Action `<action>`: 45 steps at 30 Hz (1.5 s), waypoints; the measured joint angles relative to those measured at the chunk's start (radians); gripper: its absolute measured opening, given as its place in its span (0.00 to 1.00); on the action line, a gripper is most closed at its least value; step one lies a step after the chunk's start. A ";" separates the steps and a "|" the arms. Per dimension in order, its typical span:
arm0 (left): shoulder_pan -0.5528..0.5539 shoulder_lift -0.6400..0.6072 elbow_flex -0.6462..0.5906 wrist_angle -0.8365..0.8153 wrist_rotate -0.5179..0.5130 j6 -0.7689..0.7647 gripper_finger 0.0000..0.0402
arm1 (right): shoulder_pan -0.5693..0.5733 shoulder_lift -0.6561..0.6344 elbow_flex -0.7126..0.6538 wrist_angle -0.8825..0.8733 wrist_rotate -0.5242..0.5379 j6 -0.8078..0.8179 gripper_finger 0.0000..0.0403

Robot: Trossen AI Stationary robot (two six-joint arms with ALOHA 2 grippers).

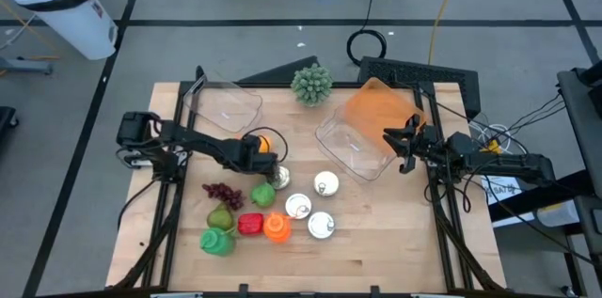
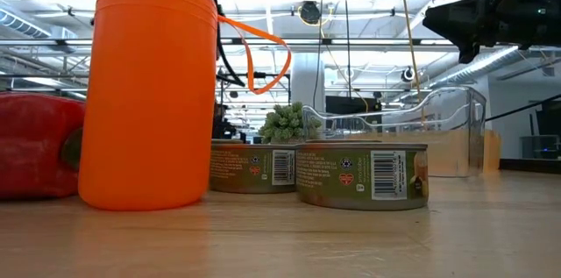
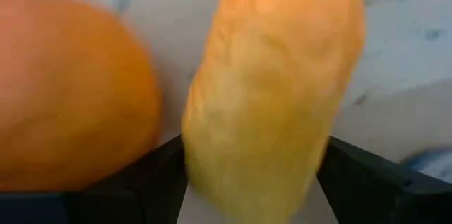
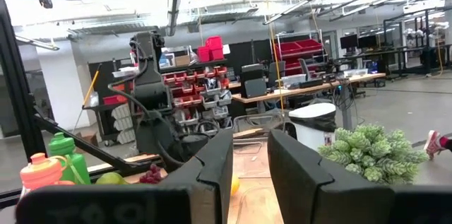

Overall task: Pick & Place Food Item
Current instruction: Put the yellow mango into the orange bin

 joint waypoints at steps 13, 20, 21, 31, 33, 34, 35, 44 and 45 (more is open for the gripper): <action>0.031 0.006 0.000 0.068 -0.058 0.088 0.65 | 0.000 0.000 0.000 -0.037 -0.004 0.000 0.20; 0.030 -0.077 0.000 0.083 -0.082 0.162 0.51 | 0.000 0.000 0.000 -0.037 -0.007 0.000 0.20; 0.029 -0.099 0.000 0.083 -0.092 0.172 0.51 | 0.000 0.000 0.000 -0.038 -0.007 0.000 0.20; -0.018 -0.331 0.000 0.332 -0.182 0.498 0.59 | 0.000 0.000 0.000 -0.029 -0.004 -0.076 0.20; -0.027 -0.350 0.000 0.438 -0.174 0.645 0.58 | 0.000 0.000 0.000 -0.029 -0.004 -0.083 0.20; -0.030 -0.355 0.000 0.489 -0.161 0.738 0.57 | 0.000 0.000 0.000 -0.029 -0.004 -0.089 0.20; -0.034 -0.357 0.000 0.539 -0.144 0.828 0.56 | 0.000 0.000 0.000 -0.027 -0.003 -0.100 0.20; 0.035 -0.352 0.000 0.895 0.133 1.207 0.56 | -0.001 0.005 0.000 0.009 0.118 -0.113 0.22; 0.043 -0.352 0.000 0.926 0.169 1.222 0.56 | -0.001 0.009 0.000 0.012 0.127 -0.099 0.23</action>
